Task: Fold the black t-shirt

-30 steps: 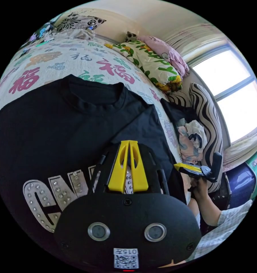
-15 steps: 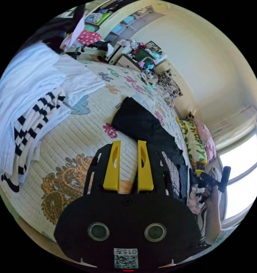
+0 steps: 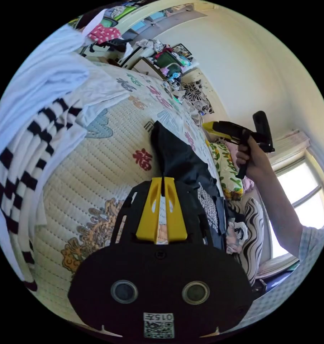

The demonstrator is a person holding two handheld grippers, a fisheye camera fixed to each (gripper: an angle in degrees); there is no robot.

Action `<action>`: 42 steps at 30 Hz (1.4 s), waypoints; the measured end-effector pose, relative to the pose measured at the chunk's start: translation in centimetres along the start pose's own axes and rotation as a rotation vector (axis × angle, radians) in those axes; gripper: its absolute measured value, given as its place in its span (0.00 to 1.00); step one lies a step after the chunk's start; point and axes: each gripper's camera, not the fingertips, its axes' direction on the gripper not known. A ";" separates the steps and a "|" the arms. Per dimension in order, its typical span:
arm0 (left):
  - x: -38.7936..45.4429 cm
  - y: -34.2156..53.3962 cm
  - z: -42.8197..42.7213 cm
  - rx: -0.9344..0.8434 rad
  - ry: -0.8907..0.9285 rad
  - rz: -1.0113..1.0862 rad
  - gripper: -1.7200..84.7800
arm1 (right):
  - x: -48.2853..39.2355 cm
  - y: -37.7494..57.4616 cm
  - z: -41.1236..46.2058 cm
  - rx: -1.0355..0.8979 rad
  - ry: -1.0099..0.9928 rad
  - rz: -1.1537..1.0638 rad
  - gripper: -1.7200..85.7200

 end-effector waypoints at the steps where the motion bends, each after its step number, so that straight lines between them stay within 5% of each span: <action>1: -0.8 0.2 -0.1 -0.002 0.048 -0.053 0.01 | -0.3 -2.2 1.6 -0.048 0.022 -0.013 0.06; 9: -1.0 -0.8 -1.7 -0.032 0.101 -0.090 0.01 | -1.1 -12.4 12.2 -0.437 0.177 -0.062 0.11; 14: -0.1 -1.2 -2.1 -0.020 0.104 -0.097 0.01 | -1.4 -14.6 13.7 -0.578 0.219 -0.120 0.02; 25: 10.2 -6.1 -2.8 0.177 -0.055 0.185 0.01 | 3.8 -10.5 -2.6 -0.021 0.161 0.047 0.01; 33: 23.6 -2.6 1.1 0.072 0.014 0.570 0.01 | 9.4 3.4 -14.3 0.274 0.051 0.112 0.02; 42: 30.9 8.6 15.8 -0.412 -0.071 0.779 0.02 | 17.3 24.9 -13.2 0.047 0.073 0.416 0.07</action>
